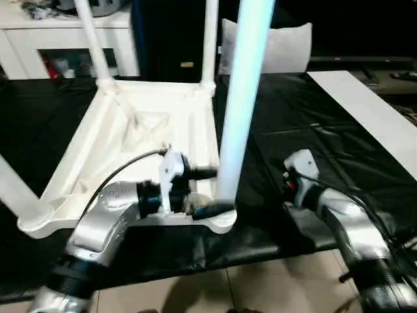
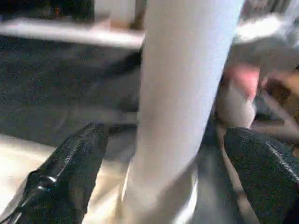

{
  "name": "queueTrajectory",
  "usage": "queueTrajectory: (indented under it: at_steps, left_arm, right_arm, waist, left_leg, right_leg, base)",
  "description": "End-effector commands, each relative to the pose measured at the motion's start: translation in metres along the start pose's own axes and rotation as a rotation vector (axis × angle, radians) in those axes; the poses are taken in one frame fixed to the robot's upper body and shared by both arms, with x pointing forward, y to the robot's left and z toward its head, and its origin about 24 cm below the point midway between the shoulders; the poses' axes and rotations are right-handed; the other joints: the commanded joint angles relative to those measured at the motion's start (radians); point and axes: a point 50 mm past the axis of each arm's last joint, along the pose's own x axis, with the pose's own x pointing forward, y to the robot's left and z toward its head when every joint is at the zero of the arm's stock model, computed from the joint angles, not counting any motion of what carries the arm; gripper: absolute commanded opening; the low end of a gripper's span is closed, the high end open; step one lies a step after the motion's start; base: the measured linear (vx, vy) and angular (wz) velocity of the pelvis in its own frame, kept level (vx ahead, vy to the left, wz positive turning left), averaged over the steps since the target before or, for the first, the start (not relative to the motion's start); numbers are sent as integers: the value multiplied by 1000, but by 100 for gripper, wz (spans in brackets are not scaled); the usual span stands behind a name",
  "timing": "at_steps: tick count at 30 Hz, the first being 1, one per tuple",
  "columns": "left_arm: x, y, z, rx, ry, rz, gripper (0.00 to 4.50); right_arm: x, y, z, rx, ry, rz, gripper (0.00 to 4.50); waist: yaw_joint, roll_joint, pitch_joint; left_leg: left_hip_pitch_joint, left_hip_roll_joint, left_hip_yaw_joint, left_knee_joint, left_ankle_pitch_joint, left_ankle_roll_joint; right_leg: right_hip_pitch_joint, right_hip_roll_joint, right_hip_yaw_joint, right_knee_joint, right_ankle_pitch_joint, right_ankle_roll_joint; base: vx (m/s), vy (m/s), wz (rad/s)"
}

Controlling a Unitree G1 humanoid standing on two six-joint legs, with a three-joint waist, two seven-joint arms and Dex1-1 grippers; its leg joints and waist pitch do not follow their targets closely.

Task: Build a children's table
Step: Rotate table base

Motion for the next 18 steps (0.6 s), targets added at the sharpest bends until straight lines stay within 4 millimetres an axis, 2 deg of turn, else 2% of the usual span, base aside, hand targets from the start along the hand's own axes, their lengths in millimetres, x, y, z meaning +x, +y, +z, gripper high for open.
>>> queueTrajectory:
  at_steps: [1,3,4,5,6,7,10,14,16,17,18]
  left_arm:
    - [-2,1,-3,44,44,-10,446]
    - [-6,4,-7,55,89,3,410]
    - [-9,7,-11,75,129,10,410]
    - [-10,8,-14,90,159,14,405]
    - [-10,8,-14,90,159,14,405]
    - [-12,10,-16,105,190,16,374]
    - [-12,12,-20,135,217,21,364]
    - [-9,14,-23,148,224,9,317]
    - [-8,15,-24,156,230,3,313]
    - [-9,15,-26,146,244,-18,280]
    - [-11,14,-27,139,269,-38,280]
  right_arm:
    - [-3,6,8,-9,-14,72,450]
    - [-7,13,9,-7,-7,139,450]
    - [-10,17,10,-10,6,185,450]
    - [-13,20,10,-12,18,218,450]
    - [-13,20,10,-12,18,218,450]
    - [-15,22,10,-17,29,244,450]
    - [-24,22,13,-16,49,286,450]
    - [-28,23,15,-9,59,310,450]
    - [-31,24,15,-1,65,333,450]
    - [-31,25,15,8,68,352,450]
    - [-30,26,15,15,70,359,450]
  waist:
    - [2,8,-58]
    - [3,8,-58]
    - [3,8,-58]
    - [4,2,-56]
    - [4,3,-56]
    - [5,6,-56]
    - [8,5,-57]
    - [12,2,-59]
    - [13,3,-57]
    - [13,5,-57]
    - [15,7,-59]
  left_leg:
    - [5,19,-7,-74,-297,42]
    - [4,19,-9,-74,-294,39]
    - [4,19,-9,-74,-294,39]
    - [2,19,-10,-75,-300,45]
    - [3,19,-10,-74,-304,44]
    - [6,19,-11,-74,-306,41]
    - [3,20,-11,-75,-294,41]
    - [2,20,-11,-73,-278,44]
    - [2,20,-11,-73,-279,46]
    - [3,20,-11,-72,-286,45]
    - [4,21,-13,-73,-284,42]
  right_leg:
    - [48,-59,48,-102,-509,-49]
    - [49,-61,46,-106,-519,-49]
    - [49,-61,46,-106,-519,-49]
    - [49,-61,46,-108,-533,-34]
    - [49,-62,45,-107,-544,-29]
    - [46,-66,44,-111,-560,-27]
    - [49,-66,45,-111,-543,-29]
    - [51,-70,45,-109,-530,-37]
    - [50,-70,43,-111,-541,-34]
    - [49,-72,42,-113,-555,-31]
    - [50,-73,41,-114,-555,-31]
  base:
    - [0,0,0]
    - [0,0,0]
    - [0,0,0]
    - [0,0,0]
    - [0,0,0]
    - [0,0,0]
    - [0,0,0]
    - [0,0,0]
    - [0,0,0]
    - [0,0,0]
    - [0,0,0]
